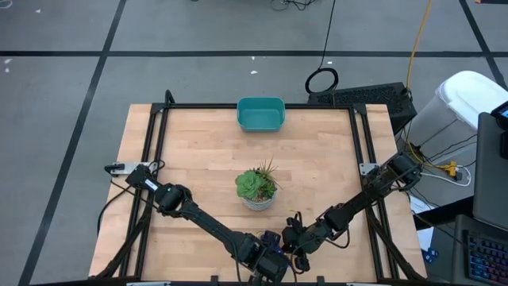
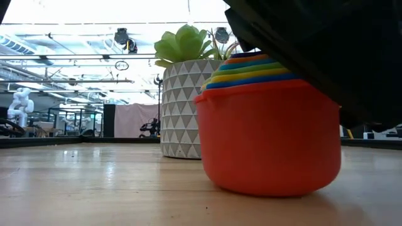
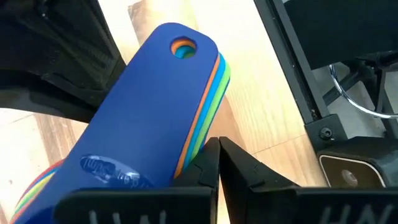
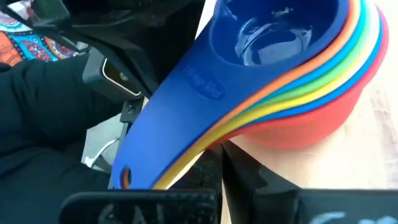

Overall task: Nest measuring cups in basket
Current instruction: Adjust the nested measuring cups, then put the nested measuring cup into the green bin

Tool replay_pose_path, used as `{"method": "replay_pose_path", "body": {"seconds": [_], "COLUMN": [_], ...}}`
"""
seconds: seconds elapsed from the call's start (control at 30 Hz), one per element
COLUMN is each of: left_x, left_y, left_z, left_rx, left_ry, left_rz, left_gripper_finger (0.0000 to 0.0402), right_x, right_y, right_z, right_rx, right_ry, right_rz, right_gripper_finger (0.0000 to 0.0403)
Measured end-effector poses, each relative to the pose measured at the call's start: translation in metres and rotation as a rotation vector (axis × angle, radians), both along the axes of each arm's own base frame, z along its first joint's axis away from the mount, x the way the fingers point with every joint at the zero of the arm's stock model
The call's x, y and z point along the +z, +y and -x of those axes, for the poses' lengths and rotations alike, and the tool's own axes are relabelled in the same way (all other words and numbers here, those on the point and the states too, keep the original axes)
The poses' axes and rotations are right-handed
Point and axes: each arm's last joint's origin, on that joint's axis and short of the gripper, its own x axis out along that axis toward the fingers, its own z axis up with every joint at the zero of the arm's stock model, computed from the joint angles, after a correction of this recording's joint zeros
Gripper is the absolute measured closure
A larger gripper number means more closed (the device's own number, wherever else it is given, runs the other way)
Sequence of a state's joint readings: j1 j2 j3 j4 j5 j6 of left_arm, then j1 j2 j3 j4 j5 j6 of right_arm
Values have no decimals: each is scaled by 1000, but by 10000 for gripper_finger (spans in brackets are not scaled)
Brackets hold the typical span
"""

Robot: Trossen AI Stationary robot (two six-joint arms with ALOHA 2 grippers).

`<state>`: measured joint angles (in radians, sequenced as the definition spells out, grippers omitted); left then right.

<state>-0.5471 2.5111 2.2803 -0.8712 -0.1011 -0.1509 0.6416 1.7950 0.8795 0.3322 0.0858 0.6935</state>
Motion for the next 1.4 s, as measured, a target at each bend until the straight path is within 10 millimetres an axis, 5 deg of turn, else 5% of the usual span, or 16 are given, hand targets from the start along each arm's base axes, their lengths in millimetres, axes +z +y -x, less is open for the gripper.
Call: {"method": "replay_pose_path", "body": {"seconds": [0.5, 0.87, 1.4], "left_x": [2, 31, 24], "left_y": [0, -8, -10], "left_z": [4, 24, 58], "left_rx": [5, 5, 58], "left_ry": [23, 44, 203], "left_rz": [-5, -9, -259], "left_gripper_finger": [392, 392, 392], "right_x": [-1, 2, 48], "right_y": [1, -8, -22], "right_z": [2, -1, 26], "right_rx": [26, 39, -46], "right_ry": [-19, -18, 37], "right_rz": [52, 104, 224], "right_gripper_finger": [403, 403, 403]}}
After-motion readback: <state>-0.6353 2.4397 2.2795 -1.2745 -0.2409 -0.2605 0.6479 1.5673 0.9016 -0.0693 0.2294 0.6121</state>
